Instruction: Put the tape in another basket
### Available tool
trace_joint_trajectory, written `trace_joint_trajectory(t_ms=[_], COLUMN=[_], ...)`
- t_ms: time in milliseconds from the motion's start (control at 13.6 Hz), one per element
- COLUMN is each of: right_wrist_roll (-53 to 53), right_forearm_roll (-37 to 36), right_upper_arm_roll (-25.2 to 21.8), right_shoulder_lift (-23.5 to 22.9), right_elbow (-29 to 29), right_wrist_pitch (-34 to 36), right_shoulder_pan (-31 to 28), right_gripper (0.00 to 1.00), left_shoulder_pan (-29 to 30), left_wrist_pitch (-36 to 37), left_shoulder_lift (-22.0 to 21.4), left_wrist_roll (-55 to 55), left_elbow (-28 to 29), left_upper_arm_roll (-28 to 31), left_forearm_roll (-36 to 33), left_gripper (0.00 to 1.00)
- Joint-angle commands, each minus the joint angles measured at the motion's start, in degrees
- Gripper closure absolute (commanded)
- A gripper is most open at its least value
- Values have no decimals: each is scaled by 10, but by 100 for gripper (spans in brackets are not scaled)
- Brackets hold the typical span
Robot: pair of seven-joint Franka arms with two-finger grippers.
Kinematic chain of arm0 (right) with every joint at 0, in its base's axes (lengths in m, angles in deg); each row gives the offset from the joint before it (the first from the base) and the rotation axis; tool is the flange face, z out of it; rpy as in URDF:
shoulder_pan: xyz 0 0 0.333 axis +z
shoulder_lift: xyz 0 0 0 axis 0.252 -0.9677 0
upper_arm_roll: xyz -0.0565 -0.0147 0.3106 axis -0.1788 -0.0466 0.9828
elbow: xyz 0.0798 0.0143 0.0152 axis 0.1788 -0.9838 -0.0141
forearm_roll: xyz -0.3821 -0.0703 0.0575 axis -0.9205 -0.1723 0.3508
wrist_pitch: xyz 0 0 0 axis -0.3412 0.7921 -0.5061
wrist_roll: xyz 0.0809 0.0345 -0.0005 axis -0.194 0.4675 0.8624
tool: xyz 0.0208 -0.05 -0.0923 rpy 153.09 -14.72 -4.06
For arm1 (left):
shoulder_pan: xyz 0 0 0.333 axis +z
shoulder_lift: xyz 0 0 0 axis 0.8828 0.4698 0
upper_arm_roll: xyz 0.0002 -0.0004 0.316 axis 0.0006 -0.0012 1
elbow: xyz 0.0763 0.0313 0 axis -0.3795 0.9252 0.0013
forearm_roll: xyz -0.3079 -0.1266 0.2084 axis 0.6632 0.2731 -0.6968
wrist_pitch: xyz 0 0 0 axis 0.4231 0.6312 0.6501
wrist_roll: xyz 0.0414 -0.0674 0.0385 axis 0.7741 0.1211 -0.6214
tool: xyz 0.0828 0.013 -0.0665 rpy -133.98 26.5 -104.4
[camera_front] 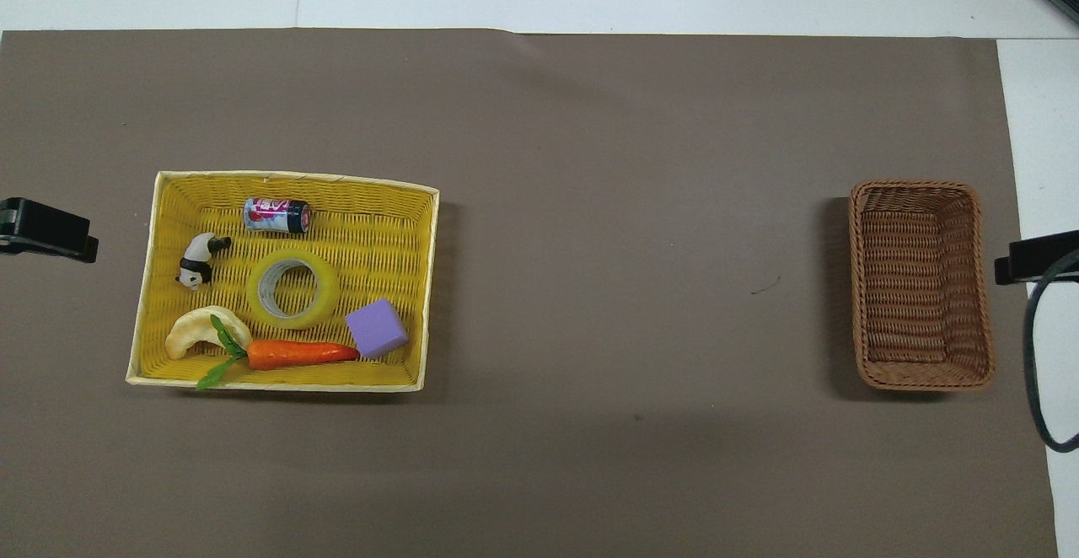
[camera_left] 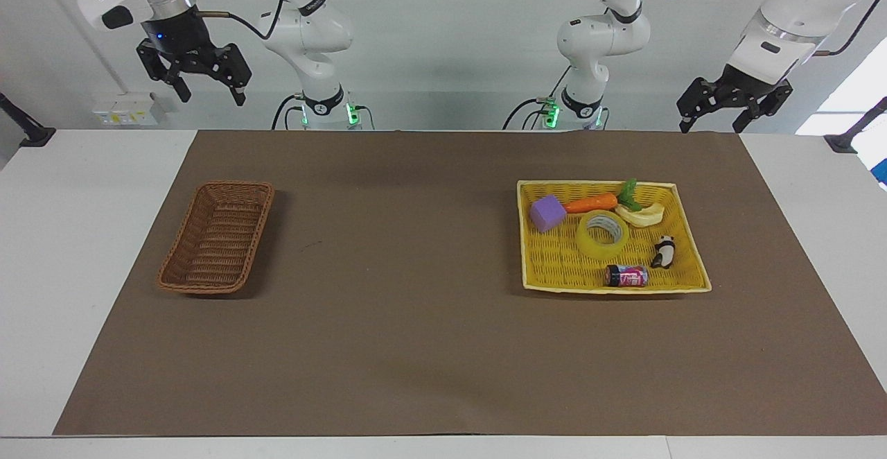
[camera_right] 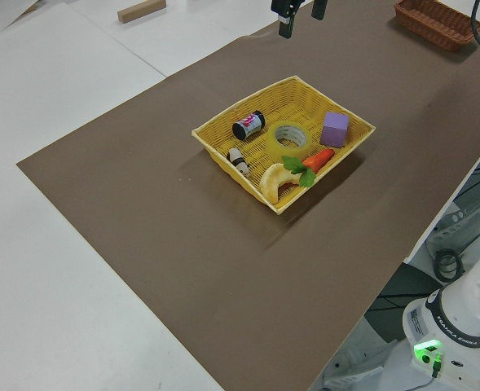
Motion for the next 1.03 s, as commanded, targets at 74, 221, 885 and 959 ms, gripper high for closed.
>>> trace_joint_trajectory(t_ms=[74,221,885,959], right_wrist_roll=[13,13,13,13], right_forearm_roll=[9,10,9,9], right_upper_arm_roll=[1,0,0,1], right_shoulder_lift=[11,11,11,11], right_elbow=[-11,-10,-10,-10], right_wrist_pitch=[4,4,5,4], right_shoulder_pan=[-5,-5,-5,-5], right_gripper=[0,0,0,0], left_shoulder_pan=[6,7,7,7], left_wrist_pitch=[9,8,2,2], left_shoulder_lift=[-3,-4,-15,-15], left_wrist_roll=[11,12,11,13], left_elbow=[0,1,19,21], left_upper_arm_roll=[-4,-4,-3,-3], left_forearm_roll=[8,8,9,9], left_gripper=[0,0,0,0])
